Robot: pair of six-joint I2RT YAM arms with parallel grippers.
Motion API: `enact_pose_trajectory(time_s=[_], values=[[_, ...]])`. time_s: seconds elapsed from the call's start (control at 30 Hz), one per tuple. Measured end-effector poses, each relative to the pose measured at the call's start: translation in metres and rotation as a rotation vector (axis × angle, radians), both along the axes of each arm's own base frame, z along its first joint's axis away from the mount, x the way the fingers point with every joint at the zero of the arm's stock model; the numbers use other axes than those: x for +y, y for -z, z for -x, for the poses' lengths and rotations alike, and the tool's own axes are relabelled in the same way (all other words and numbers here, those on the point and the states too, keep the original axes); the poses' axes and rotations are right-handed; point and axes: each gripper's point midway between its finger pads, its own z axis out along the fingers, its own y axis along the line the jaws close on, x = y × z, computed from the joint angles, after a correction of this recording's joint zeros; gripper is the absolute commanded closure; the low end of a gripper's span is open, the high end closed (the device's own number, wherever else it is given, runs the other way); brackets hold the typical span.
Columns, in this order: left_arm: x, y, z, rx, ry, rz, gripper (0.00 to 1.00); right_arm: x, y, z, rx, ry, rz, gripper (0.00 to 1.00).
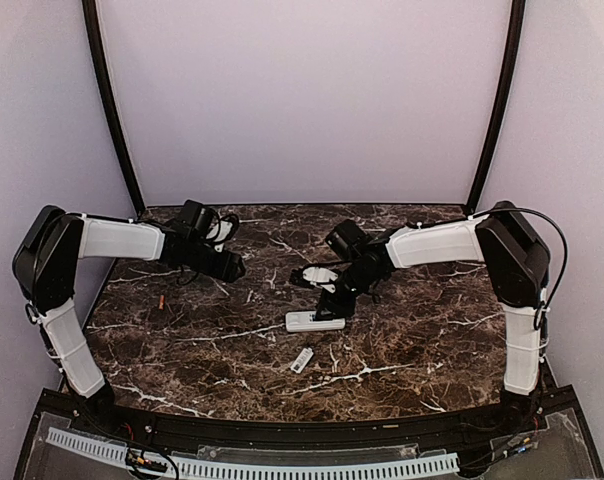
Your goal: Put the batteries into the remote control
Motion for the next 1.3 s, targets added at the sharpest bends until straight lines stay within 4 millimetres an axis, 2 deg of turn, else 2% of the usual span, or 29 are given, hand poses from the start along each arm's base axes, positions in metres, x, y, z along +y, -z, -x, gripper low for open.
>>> enact_pose_trajectory(time_s=[0.17,0.27,0.5,0.73,0.83,0.93,1.03,1.1,1.17,1.3], values=[[0.009,0.002,0.001,0.013,-0.045,-0.026,0.31,-0.001,0.001,0.0,0.0,0.002,0.007,0.71],[0.021,0.001,0.001,0.029,-0.119,-0.044,0.3,-0.002,0.0,0.0,0.003,0.003,0.014,0.7],[0.071,-0.007,0.016,0.084,-0.362,-0.073,0.2,0.006,-0.022,-0.01,-0.04,0.005,-0.01,0.68],[0.132,-0.015,0.048,0.141,-0.65,-0.038,0.21,0.01,-0.054,-0.019,-0.098,0.014,-0.05,0.67],[0.156,-0.005,0.064,0.185,-0.767,-0.029,0.24,0.01,-0.062,-0.02,-0.11,0.021,-0.059,0.67],[0.178,0.016,0.082,0.253,-0.867,-0.024,0.25,0.01,-0.065,-0.021,-0.115,0.03,-0.061,0.67],[0.191,0.034,0.093,0.316,-0.925,-0.027,0.26,0.008,-0.068,-0.021,-0.118,0.038,-0.063,0.67],[0.193,0.042,0.095,0.34,-0.938,-0.028,0.27,0.007,-0.069,-0.02,-0.118,0.043,-0.063,0.67],[0.191,0.048,0.093,0.354,-0.934,-0.024,0.33,0.006,-0.071,-0.019,-0.12,0.046,-0.065,0.68],[0.191,0.05,0.086,0.336,-0.926,-0.022,0.43,0.005,-0.075,-0.017,-0.123,0.05,-0.07,0.68]])
